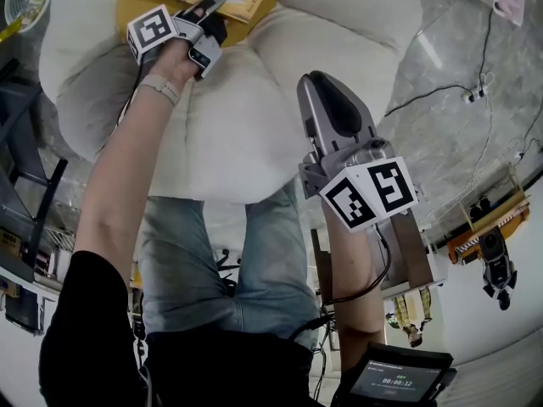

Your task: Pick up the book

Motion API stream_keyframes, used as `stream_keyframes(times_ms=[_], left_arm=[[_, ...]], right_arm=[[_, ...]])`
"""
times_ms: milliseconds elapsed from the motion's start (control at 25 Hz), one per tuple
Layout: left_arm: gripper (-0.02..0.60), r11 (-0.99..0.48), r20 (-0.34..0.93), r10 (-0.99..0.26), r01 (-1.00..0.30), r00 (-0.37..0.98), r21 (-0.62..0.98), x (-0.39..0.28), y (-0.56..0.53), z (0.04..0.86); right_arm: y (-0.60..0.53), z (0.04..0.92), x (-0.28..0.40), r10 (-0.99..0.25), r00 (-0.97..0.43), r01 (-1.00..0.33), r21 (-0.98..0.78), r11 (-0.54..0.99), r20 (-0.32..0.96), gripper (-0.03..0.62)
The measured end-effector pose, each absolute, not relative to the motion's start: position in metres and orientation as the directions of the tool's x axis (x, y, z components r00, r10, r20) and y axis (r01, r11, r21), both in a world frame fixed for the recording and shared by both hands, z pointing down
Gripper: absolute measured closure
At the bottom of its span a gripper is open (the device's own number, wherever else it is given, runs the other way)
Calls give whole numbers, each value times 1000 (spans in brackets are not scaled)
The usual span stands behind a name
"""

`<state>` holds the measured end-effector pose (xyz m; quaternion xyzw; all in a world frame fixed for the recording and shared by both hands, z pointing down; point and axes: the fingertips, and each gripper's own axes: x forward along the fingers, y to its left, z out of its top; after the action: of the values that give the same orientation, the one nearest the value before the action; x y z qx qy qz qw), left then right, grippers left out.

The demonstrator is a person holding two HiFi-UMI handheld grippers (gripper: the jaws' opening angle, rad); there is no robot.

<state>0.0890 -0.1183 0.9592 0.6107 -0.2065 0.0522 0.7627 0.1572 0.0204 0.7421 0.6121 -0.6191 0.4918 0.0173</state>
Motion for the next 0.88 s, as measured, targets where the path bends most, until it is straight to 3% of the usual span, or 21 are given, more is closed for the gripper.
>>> stream_keyframes(times_ms=[880], left_arm=[[430,272,339,-127,-295,932,916,104,-102,908]], right_arm=[[30,708,153,-755,-226,-769,-588,-249,615,530]])
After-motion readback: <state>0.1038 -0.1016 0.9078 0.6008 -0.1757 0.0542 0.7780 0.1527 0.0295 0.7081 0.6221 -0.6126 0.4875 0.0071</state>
